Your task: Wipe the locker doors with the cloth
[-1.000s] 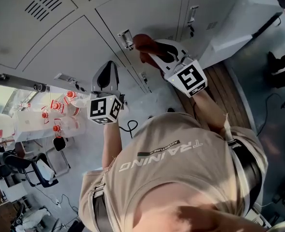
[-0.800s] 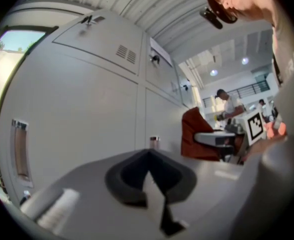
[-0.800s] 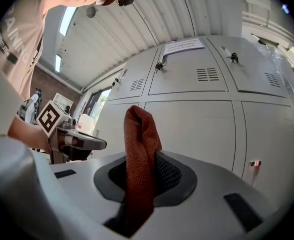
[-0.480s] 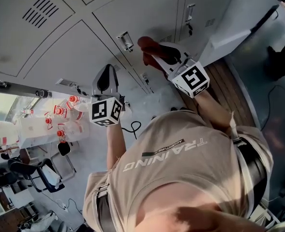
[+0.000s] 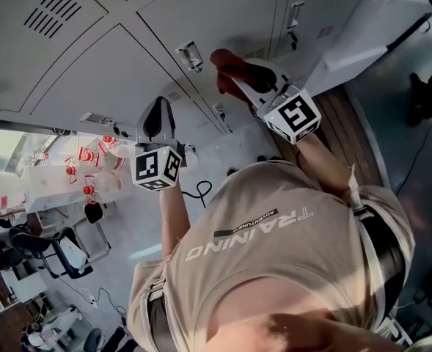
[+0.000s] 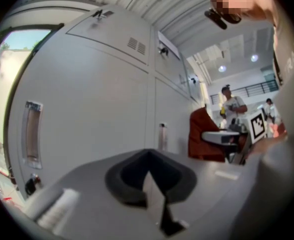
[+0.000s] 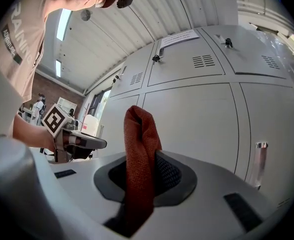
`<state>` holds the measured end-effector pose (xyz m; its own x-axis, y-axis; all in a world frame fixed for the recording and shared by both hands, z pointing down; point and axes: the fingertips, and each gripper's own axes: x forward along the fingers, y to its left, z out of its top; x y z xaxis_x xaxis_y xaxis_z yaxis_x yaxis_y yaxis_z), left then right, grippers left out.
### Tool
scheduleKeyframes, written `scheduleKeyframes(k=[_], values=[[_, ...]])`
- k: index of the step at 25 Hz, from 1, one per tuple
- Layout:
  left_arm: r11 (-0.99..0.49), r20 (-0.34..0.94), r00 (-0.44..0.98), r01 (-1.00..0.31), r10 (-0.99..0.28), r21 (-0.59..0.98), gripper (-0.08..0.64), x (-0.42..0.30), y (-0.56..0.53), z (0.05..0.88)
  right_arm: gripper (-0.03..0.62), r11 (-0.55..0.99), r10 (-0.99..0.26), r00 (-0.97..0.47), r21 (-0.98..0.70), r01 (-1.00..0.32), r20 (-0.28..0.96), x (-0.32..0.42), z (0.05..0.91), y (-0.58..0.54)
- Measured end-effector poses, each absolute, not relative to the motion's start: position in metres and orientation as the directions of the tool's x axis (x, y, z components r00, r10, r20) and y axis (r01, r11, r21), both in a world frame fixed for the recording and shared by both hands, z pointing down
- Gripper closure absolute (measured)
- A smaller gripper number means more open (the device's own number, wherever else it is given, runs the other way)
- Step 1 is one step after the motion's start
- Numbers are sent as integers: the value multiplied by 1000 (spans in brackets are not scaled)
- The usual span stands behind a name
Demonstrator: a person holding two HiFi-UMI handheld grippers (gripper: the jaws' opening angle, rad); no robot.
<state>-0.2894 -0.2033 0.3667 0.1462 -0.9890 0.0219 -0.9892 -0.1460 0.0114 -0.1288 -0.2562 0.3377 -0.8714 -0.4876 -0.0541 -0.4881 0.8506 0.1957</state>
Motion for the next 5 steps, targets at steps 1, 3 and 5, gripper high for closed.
scheduleKeyframes(k=[1, 3, 5], values=[[-143, 26, 143, -990, -989, 11, 554, -289, -205, 368, 526, 853, -485, -873, 192, -485, -52, -128, 339, -258], [-140, 30, 140, -990, -990, 10, 554, -286, -210, 369, 526, 857, -481, -875, 184, -482, -51, -126, 342, -264], [-141, 31, 141, -990, -989, 7, 554, -282, -215, 370, 526, 859, -478, -877, 178, -479, -53, -123, 344, -270]])
